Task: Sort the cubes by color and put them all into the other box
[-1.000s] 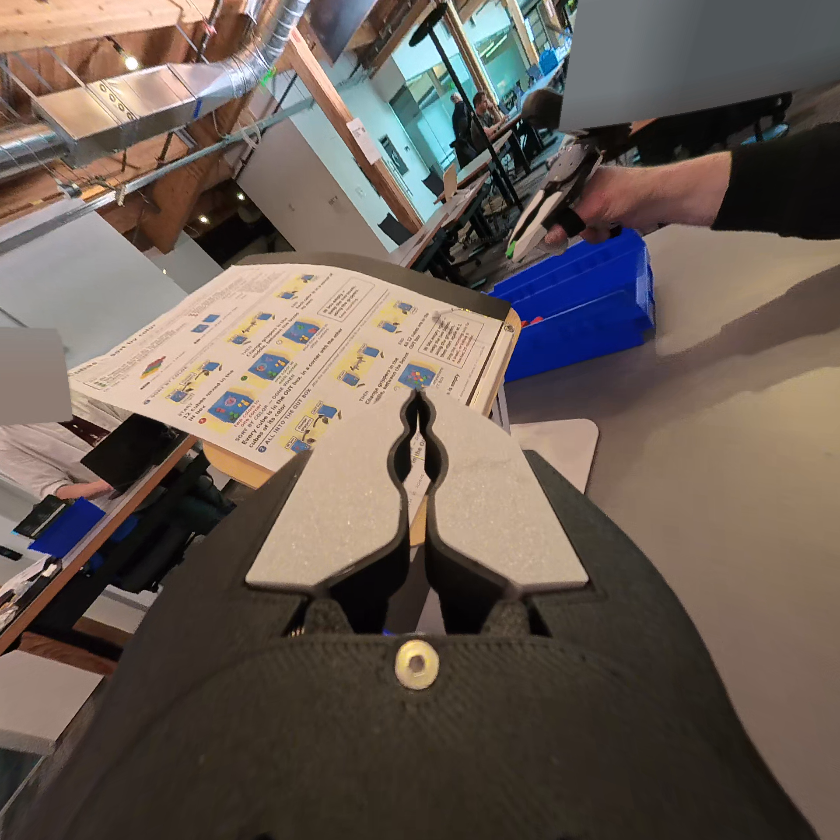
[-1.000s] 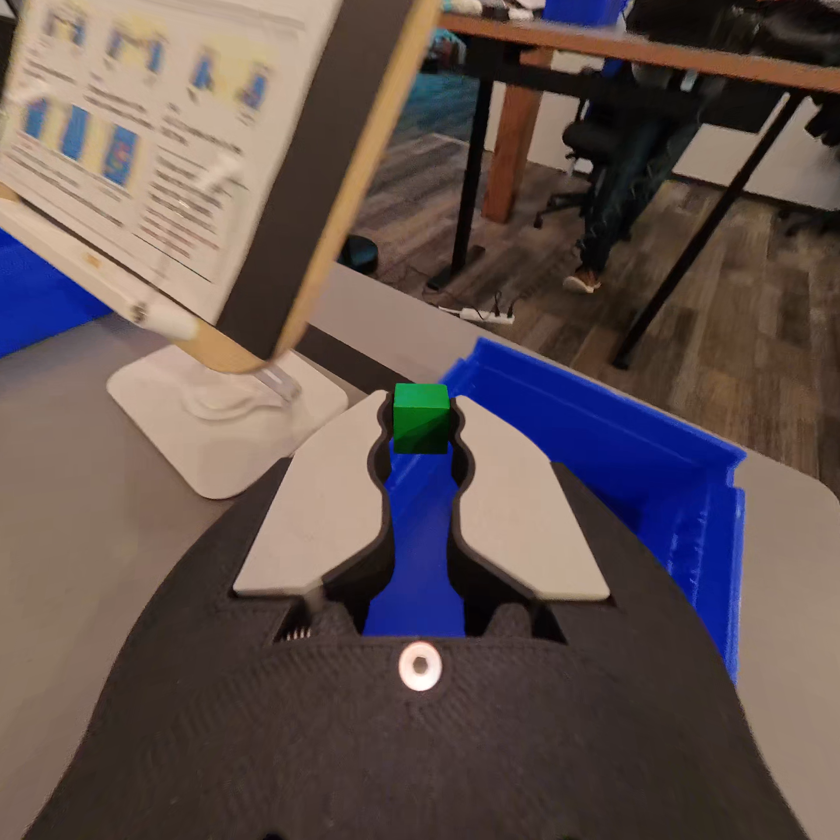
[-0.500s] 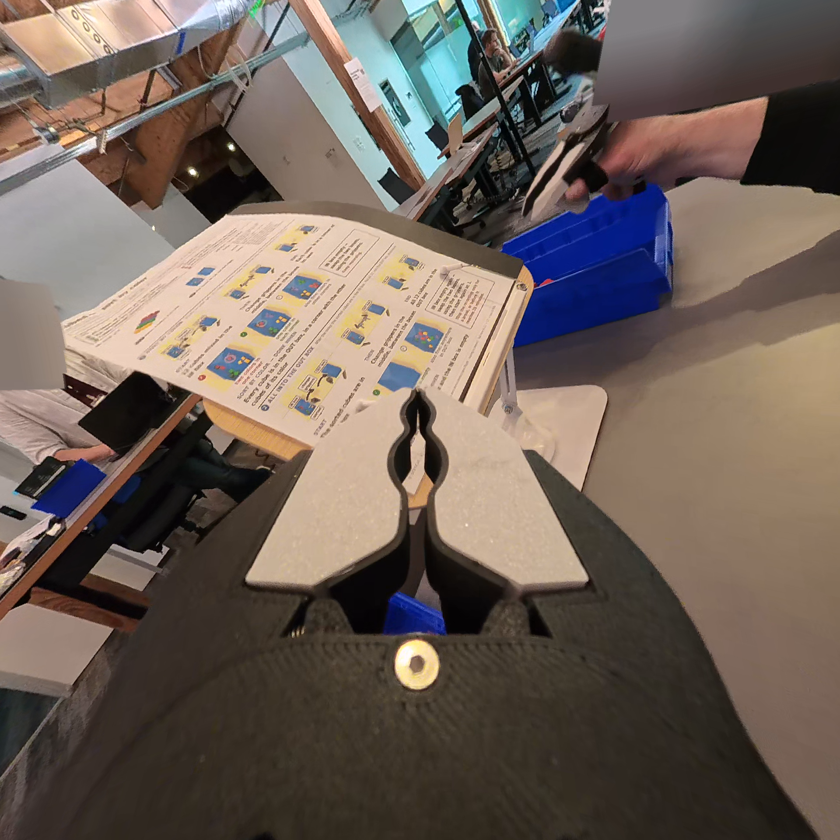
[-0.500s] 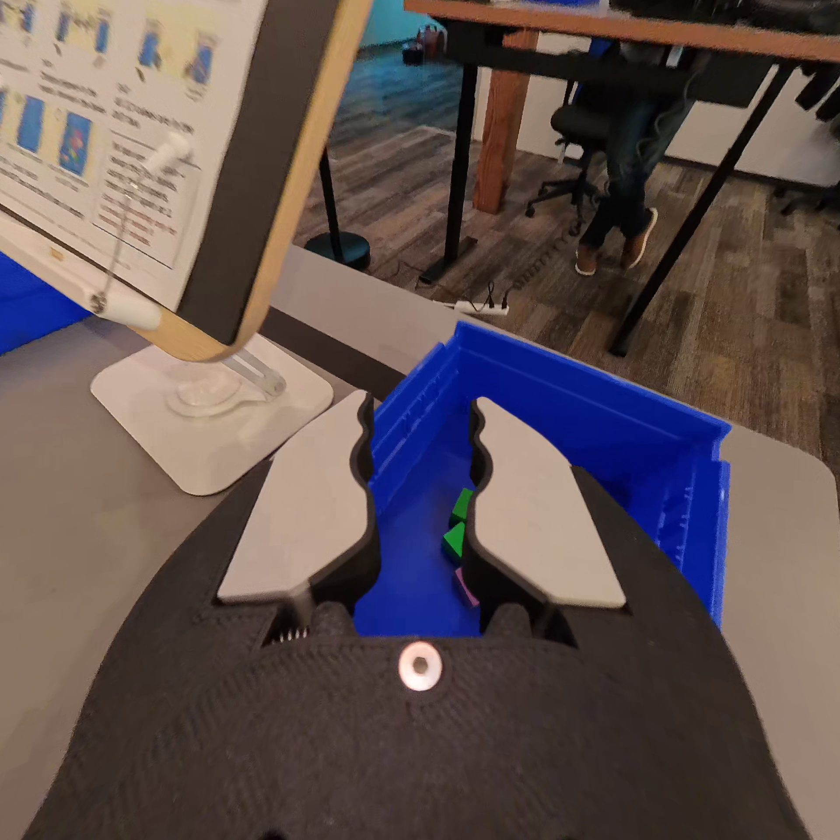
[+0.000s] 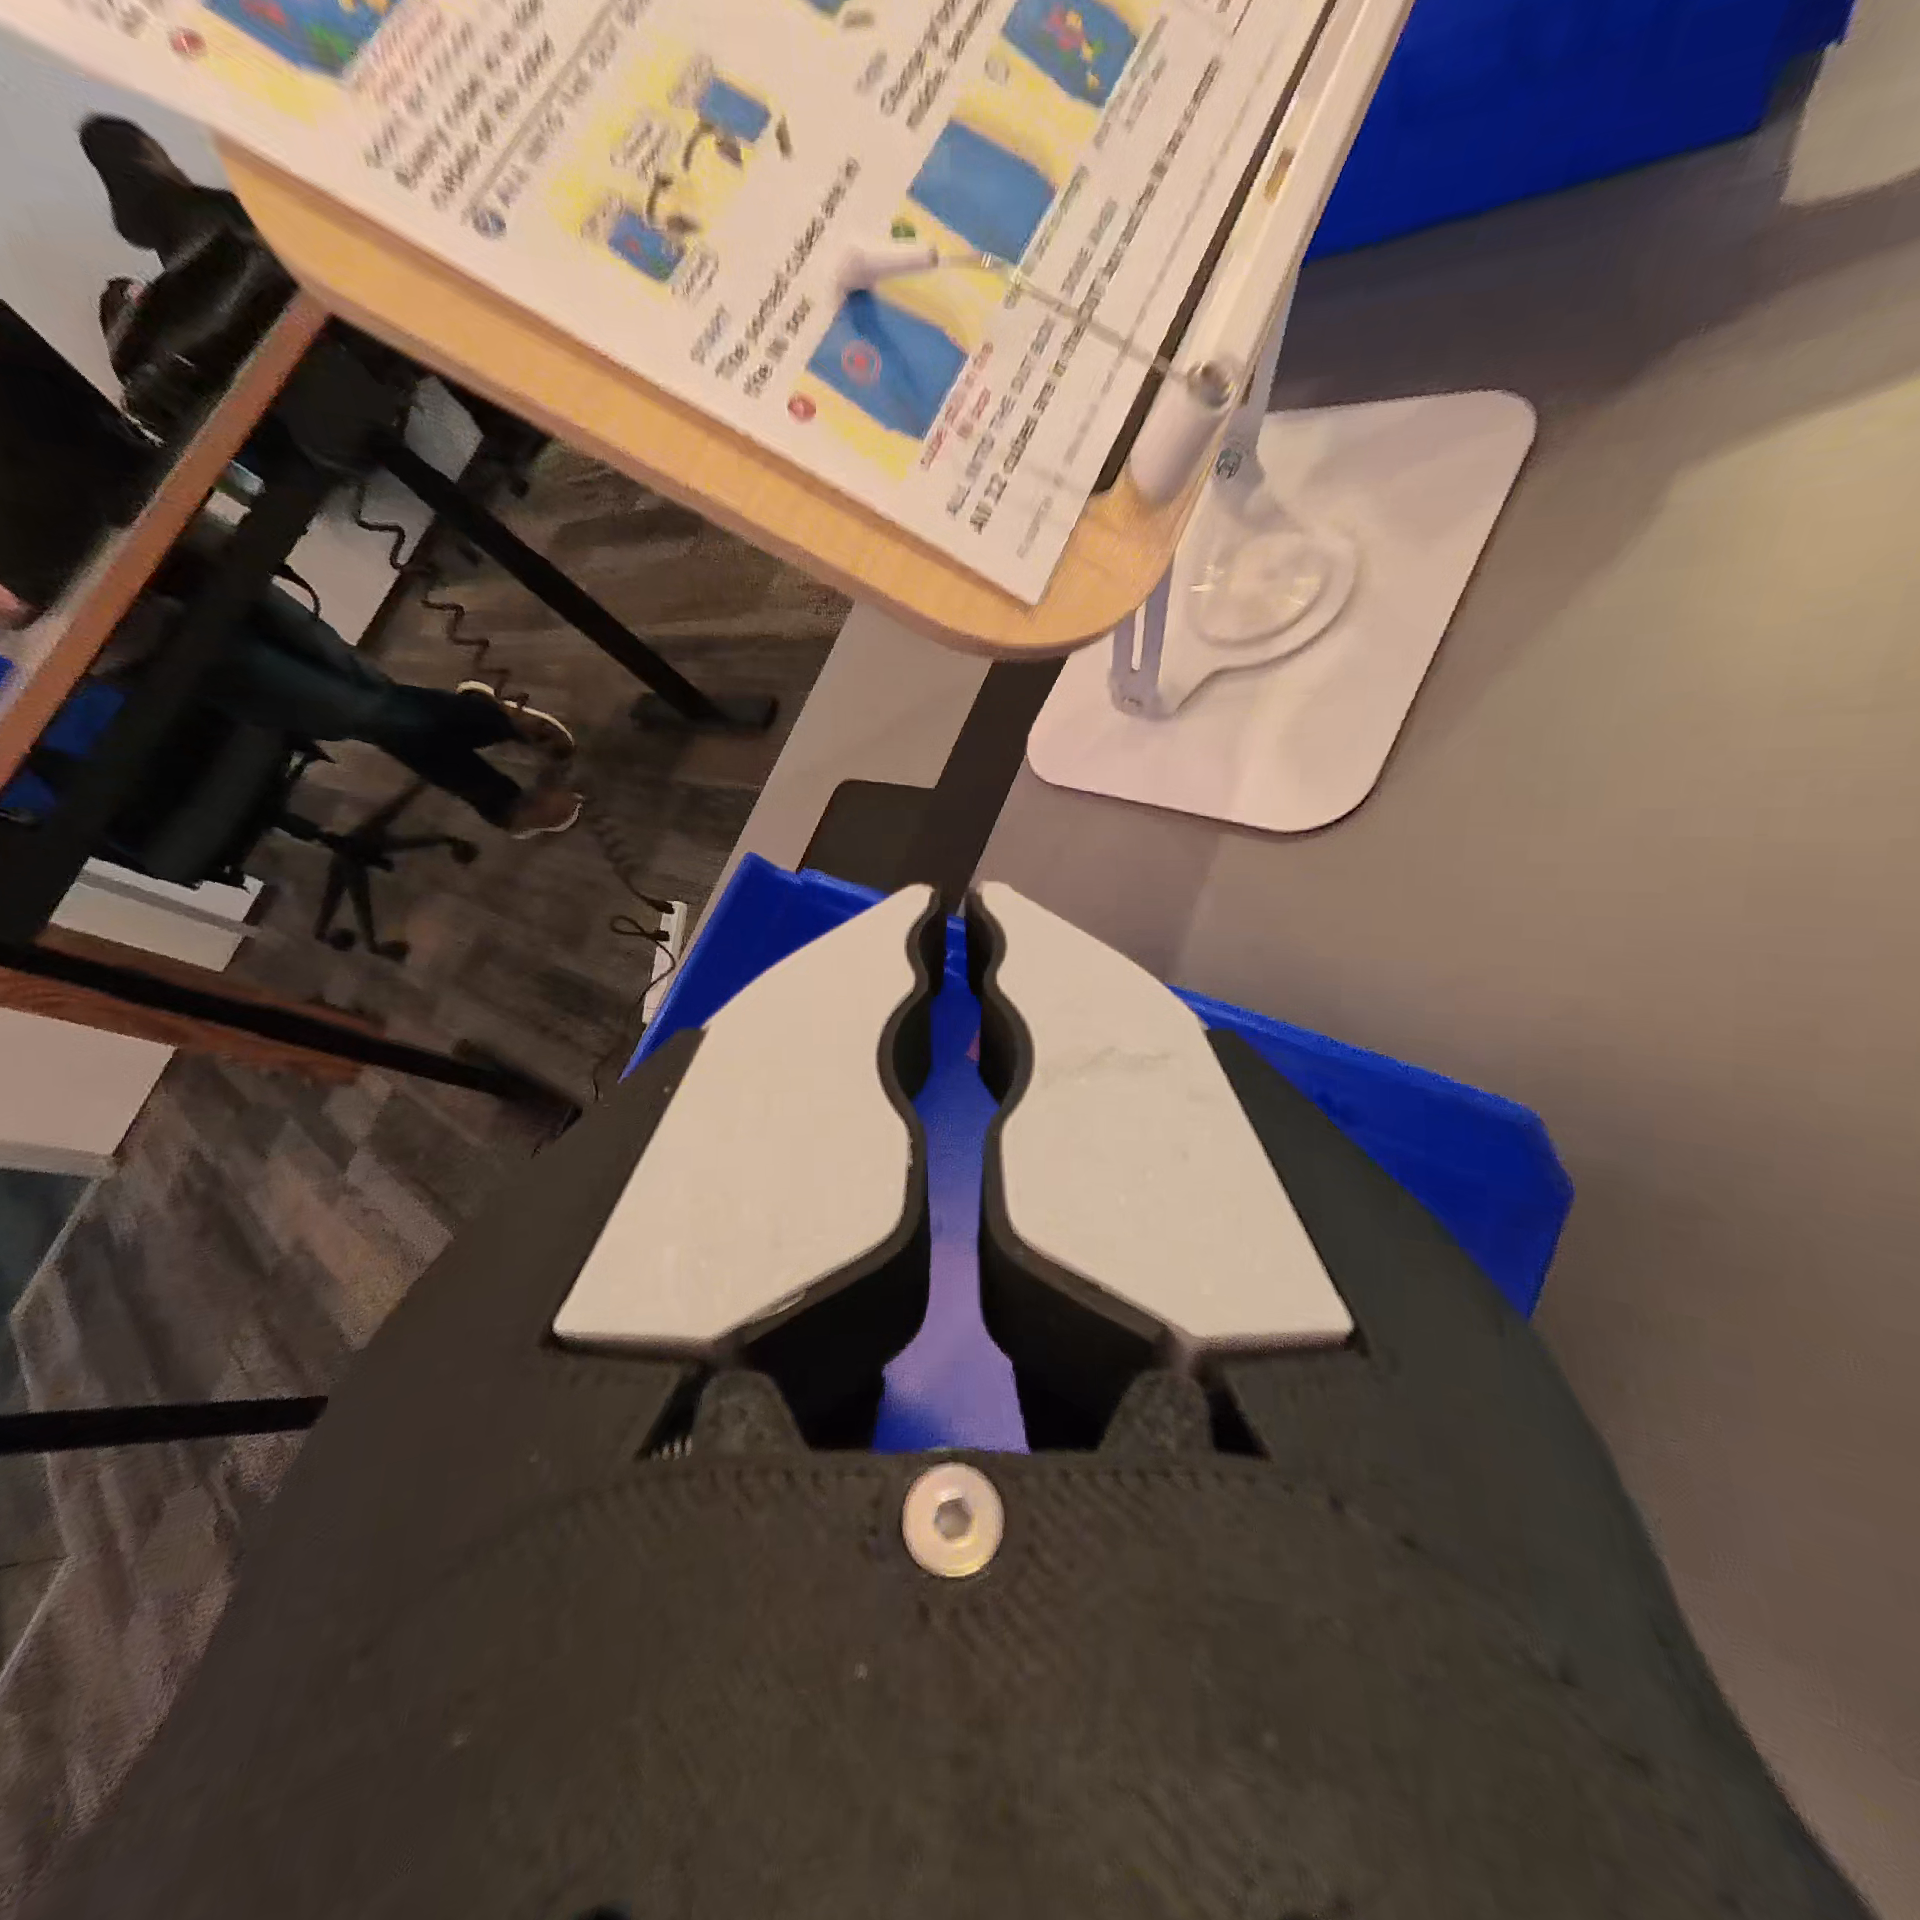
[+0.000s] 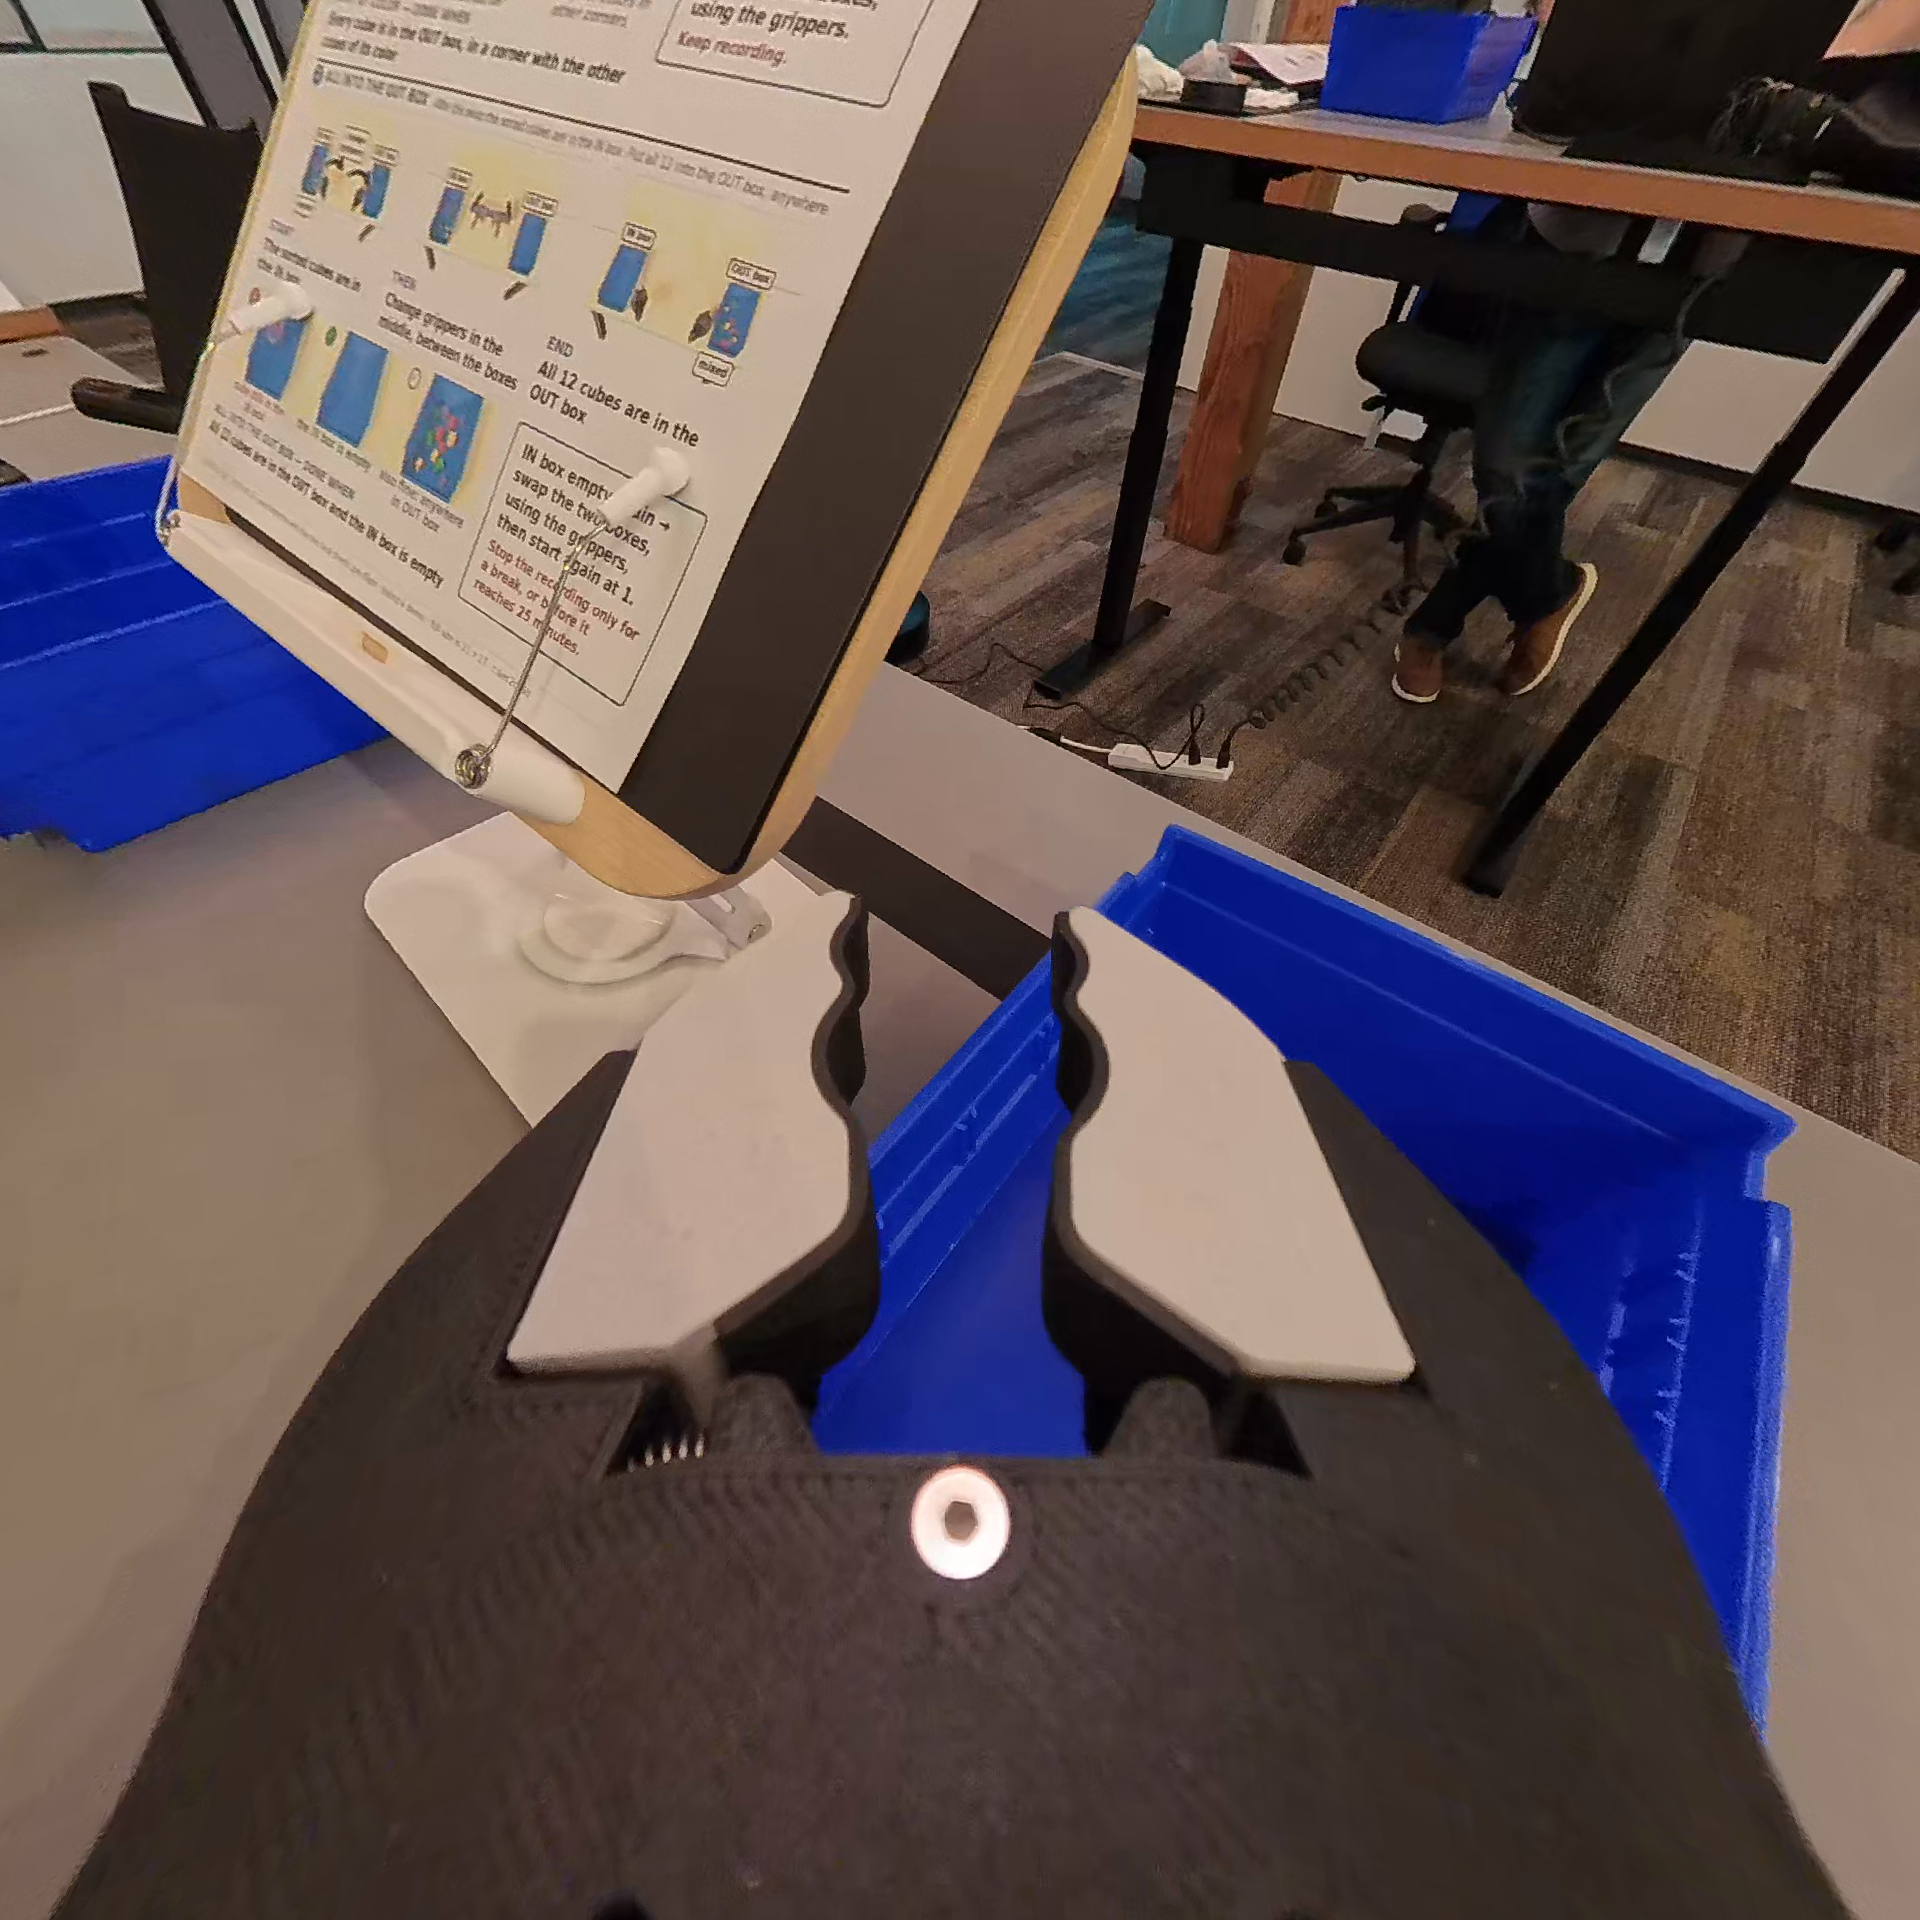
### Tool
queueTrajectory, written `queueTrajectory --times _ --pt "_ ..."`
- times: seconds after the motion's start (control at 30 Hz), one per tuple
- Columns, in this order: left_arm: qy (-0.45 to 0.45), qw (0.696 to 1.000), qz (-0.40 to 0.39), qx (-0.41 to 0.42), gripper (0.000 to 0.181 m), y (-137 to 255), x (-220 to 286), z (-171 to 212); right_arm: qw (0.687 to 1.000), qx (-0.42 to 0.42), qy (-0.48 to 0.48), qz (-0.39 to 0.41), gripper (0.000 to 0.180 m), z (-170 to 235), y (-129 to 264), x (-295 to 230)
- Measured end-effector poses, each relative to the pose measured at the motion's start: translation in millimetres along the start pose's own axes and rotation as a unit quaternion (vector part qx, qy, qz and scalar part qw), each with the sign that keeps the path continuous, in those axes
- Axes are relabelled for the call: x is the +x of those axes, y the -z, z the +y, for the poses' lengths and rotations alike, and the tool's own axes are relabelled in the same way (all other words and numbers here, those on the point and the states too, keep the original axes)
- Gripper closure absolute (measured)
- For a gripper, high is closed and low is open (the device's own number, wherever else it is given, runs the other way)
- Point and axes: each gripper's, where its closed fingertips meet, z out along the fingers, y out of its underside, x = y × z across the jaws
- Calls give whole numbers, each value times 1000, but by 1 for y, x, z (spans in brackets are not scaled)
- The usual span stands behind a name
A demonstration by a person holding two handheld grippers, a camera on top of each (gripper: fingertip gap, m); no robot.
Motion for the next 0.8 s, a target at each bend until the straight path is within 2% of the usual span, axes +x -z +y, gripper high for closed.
queueTrajectory --times 0.2,0.27,0.43,0.5,0.8 --pt "-3 998 50 -34 170 -21 8 32 1000 4 0 -16 147 -4 -3 -9" --pt "-1 994 94 -61 165 -27 20 45 1000 2 1 -20 148 -3 -5 -12" --pt "-16 972 197 -129 153 -35 52 77 999 -9 5 -35 148 1 -14 -23" --pt "-30 961 216 -168 148 -39 60 93 999 -14 7 -42 148 3 -18 -28" --pt "-44 927 286 -239 142 -64 92 131 998 -22 15 -59 149 5 -26 -40"
